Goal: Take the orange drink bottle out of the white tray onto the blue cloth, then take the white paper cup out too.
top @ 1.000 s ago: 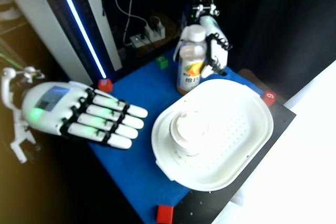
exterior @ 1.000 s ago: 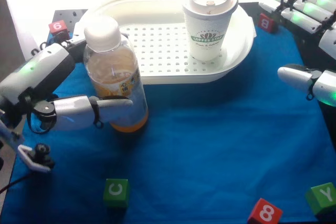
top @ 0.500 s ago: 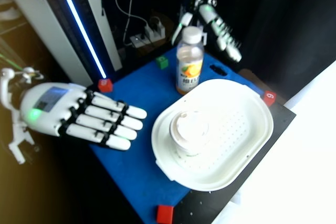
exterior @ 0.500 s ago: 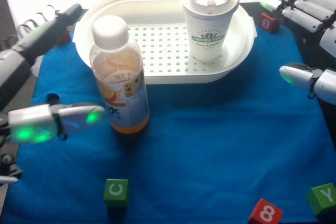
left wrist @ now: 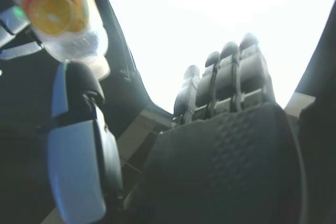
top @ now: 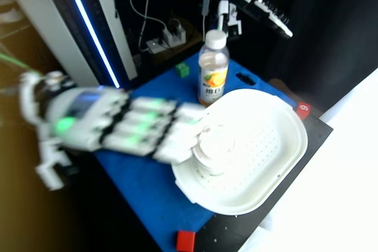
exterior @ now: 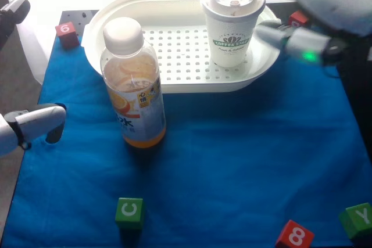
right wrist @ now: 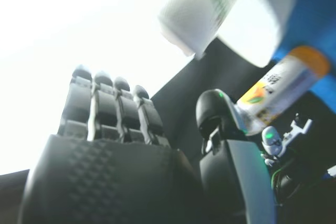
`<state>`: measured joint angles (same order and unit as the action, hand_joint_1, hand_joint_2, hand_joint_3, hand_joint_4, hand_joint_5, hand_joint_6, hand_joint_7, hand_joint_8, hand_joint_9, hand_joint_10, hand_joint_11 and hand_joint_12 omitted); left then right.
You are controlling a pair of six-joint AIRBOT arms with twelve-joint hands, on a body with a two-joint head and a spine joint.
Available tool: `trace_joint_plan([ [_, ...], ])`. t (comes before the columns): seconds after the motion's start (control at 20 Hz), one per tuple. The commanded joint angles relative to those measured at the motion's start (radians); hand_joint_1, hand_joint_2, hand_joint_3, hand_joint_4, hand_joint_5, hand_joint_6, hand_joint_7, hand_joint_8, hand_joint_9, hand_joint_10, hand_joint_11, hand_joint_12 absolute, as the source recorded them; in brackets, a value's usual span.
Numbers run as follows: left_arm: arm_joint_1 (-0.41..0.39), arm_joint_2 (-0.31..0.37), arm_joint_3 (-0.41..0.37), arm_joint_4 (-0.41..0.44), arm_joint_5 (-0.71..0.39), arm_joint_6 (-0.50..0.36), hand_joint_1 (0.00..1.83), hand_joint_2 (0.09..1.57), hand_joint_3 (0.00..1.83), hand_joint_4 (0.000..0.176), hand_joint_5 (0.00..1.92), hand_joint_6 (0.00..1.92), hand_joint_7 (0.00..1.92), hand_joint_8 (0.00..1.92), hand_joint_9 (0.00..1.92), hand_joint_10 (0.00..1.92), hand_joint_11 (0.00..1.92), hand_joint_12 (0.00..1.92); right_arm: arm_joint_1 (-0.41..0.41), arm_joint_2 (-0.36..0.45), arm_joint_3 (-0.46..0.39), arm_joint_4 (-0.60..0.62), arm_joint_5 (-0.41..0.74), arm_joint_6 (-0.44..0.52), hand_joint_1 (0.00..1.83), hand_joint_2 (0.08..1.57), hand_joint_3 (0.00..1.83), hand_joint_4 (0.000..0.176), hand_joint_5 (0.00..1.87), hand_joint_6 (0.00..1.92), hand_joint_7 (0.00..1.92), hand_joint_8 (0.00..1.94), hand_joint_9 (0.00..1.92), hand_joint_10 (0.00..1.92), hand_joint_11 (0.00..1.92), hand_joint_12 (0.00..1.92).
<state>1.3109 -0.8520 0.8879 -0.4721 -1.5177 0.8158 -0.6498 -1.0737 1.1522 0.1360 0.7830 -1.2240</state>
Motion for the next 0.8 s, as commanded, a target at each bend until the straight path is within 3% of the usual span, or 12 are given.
trace_joint_plan([
  [0.0,-0.004,-0.005,0.005,-0.008,-0.136,0.001,0.72,1.02,0.02,0.12,0.0,0.0,0.0,0.0,0.0,0.0,0.0,0.0,0.027,-0.018,0.024,0.0,0.084,0.002,0.42,1.3,0.0,0.06,0.0,0.0,0.0,0.0,0.0,0.0,0.0,0.0],
  [0.05,-0.004,-0.006,0.006,-0.013,-0.14,0.004,0.7,1.01,0.01,0.12,0.0,0.0,0.0,0.0,0.0,0.0,0.0,0.0,0.045,-0.049,0.053,0.0,0.064,0.002,0.4,1.29,0.0,0.043,0.0,0.0,0.0,0.0,0.0,0.0,0.0,0.0],
  [0.1,-0.004,-0.006,0.007,-0.019,-0.144,0.004,0.69,1.01,0.01,0.115,0.0,0.0,0.0,0.0,0.0,0.0,0.0,0.0,0.067,-0.093,0.095,0.0,0.031,0.002,0.41,1.27,0.0,0.062,0.0,0.0,0.0,0.0,0.0,0.0,0.0,0.0],
  [0.2,-0.003,-0.006,0.008,-0.027,-0.147,0.004,0.69,1.03,0.02,0.084,0.0,0.0,0.0,0.0,0.0,0.0,0.0,0.0,0.082,-0.143,0.144,0.001,0.001,0.002,0.52,1.18,0.0,0.035,0.0,0.0,0.0,0.0,0.0,0.0,0.0,0.0],
  [0.25,-0.003,-0.007,0.011,-0.031,-0.145,0.004,0.69,1.03,0.02,0.084,0.0,0.0,0.0,0.0,0.0,0.0,0.0,0.0,0.087,-0.17,0.172,0.008,-0.012,0.002,0.52,1.18,0.0,0.035,0.0,0.0,0.0,0.0,0.0,0.0,0.0,0.0],
  [0.3,-0.003,-0.008,0.012,-0.032,-0.145,0.004,0.7,1.04,0.02,0.072,0.0,0.0,0.0,0.0,0.0,0.0,0.0,0.0,0.091,-0.189,0.191,0.016,-0.019,0.002,0.53,1.16,0.0,0.04,0.0,0.0,0.0,0.0,0.0,0.0,0.0,0.0],
  [0.35,-0.003,-0.009,0.014,-0.032,-0.146,0.004,0.68,1.05,0.02,0.074,0.0,0.0,0.0,0.0,0.0,0.0,0.0,0.0,0.094,-0.201,0.203,0.018,-0.021,0.002,0.57,1.15,0.0,0.037,0.0,0.0,0.0,0.0,0.0,0.0,0.0,0.0],
  [0.45,-0.003,-0.011,0.015,-0.032,-0.147,0.004,0.64,1.06,0.02,0.081,0.0,0.0,0.0,0.0,0.0,0.0,0.0,0.0,0.101,-0.229,0.234,0.032,-0.035,0.002,0.64,1.14,0.0,0.047,0.0,0.0,0.0,0.0,0.0,0.0,0.0,0.0],
  [0.55,-0.003,-0.013,0.016,-0.033,-0.146,0.003,0.65,1.05,0.01,0.08,0.01,0.0,0.0,0.0,0.0,0.0,0.0,0.0,0.102,-0.25,0.265,0.051,-0.047,0.002,0.69,1.12,0.0,0.033,0.0,0.0,0.0,0.0,0.0,0.0,0.0,0.0],
  [0.65,-0.002,-0.024,0.019,-0.033,-0.137,-0.001,0.63,1.05,0.01,0.082,0.01,0.0,0.0,0.0,0.0,0.0,0.0,0.0,0.102,-0.266,0.29,0.07,-0.054,0.003,0.66,1.12,0.0,0.038,0.0,0.0,0.0,0.0,0.0,0.0,0.0,0.0],
  [0.7,-0.002,-0.028,0.022,-0.032,-0.129,-0.006,0.61,1.04,0.0,0.106,0.01,0.0,0.0,0.0,0.0,0.0,0.01,0.0,0.102,-0.272,0.301,0.08,-0.058,0.006,0.65,1.12,0.0,0.035,0.0,0.0,0.0,0.0,0.0,0.0,0.0,0.0],
  [0.75,-0.002,-0.029,0.023,-0.032,-0.128,-0.008,0.6,1.05,0.0,0.117,0.01,0.0,0.0,0.0,0.0,0.0,0.01,0.01,0.102,-0.273,0.304,0.084,-0.059,0.01,0.66,1.12,0.0,0.023,0.0,0.0,0.0,0.0,0.0,0.0,0.0,0.0],
])
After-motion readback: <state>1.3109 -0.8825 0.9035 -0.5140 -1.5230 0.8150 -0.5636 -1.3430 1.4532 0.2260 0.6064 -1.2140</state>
